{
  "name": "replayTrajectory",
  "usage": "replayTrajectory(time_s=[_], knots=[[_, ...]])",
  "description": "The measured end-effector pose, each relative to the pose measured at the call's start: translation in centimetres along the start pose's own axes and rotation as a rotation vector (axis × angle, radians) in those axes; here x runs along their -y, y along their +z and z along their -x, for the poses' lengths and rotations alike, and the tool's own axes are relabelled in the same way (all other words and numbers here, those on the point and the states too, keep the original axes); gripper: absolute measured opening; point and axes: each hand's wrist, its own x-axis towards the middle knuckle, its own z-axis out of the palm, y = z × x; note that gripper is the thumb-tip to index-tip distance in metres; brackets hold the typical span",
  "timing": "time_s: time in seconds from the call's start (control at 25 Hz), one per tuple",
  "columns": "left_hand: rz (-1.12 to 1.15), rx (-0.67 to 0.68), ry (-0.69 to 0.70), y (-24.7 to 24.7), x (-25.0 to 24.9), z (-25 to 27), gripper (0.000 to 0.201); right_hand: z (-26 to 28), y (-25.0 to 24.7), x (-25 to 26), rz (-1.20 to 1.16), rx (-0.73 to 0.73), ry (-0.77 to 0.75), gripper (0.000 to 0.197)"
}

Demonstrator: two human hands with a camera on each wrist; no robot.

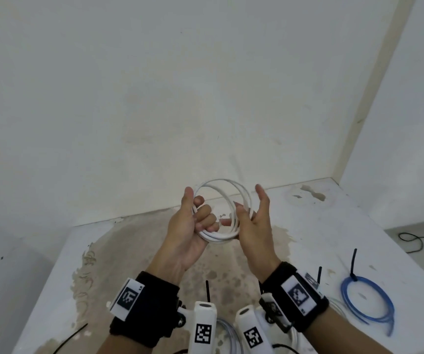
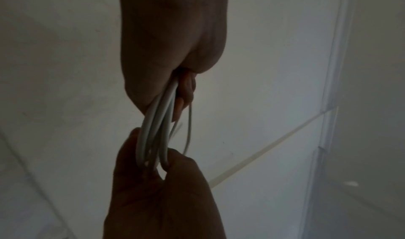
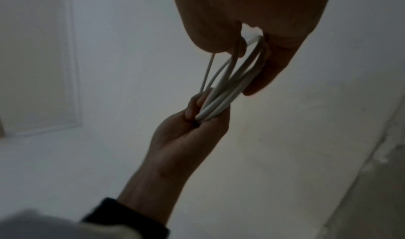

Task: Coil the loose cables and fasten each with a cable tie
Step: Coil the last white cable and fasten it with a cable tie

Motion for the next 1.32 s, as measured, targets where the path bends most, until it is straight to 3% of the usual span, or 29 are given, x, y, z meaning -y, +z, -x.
replayTrajectory(time_s=[0.04, 0.16, 0.28, 0.36, 0.44, 0.6, 0.72, 0.8, 0.92, 1.16, 1.32], knots=[[-0.027, -0.031, 0.008, -0.1, 0.0, 0.2, 0.033, -0.2, 0.0, 0.0, 0.024, -0.017, -0.035, 0.051], [-0.246, -0.167, 0.096, -1.1, -0.1, 0.3, 0.024, -0.6, -0.2, 0.3, 0.085, 0.027, -0.108, 0.026], [-0.574, -0.266, 0.247, -2.0, 0.3, 0.3, 0.032, -0.6, -0.1, 0.0, 0.166, 0.11, -0.15, 0.03], [-0.872, -0.233, 0.416, -2.4, 0.6, 0.3, 0.034, -0.4, 0.0, -0.1, 0.196, 0.148, -0.165, 0.03], [-1.025, -0.189, 0.534, -2.6, 0.9, 0.2, 0.031, -0.3, 0.0, 0.0, 0.187, 0.149, -0.138, 0.029], [-1.062, -0.264, 0.606, -3.2, 1.4, -0.7, 0.033, -0.8, -0.1, 0.3, -0.089, 0.183, 0.147, 0.028], [-1.061, -0.328, 0.66, -3.7, 1.6, -1.1, 0.036, -1.5, -0.7, 0.9, -0.418, 0.402, 0.5, 0.032], [-1.028, -0.344, 0.695, -3.9, 1.6, -1.0, 0.037, -1.8, -1.1, 1.2, -0.486, 0.561, 0.641, 0.039], [-1.012, -0.387, 0.646, -5.2, 2.0, -1.2, 0.04, -1.5, -0.7, 0.8, -0.393, 0.628, 0.695, 0.057], [-0.725, -0.418, 0.399, -9.1, 1.7, -0.3, 0.03, 0.1, 3.4, -0.7, -0.311, 0.518, 0.694, 0.049], [-0.675, -0.419, 0.335, -12.5, 1.0, 1.4, 0.03, 0.8, 7.1, -2.4, -0.245, 0.452, 0.741, 0.048]])
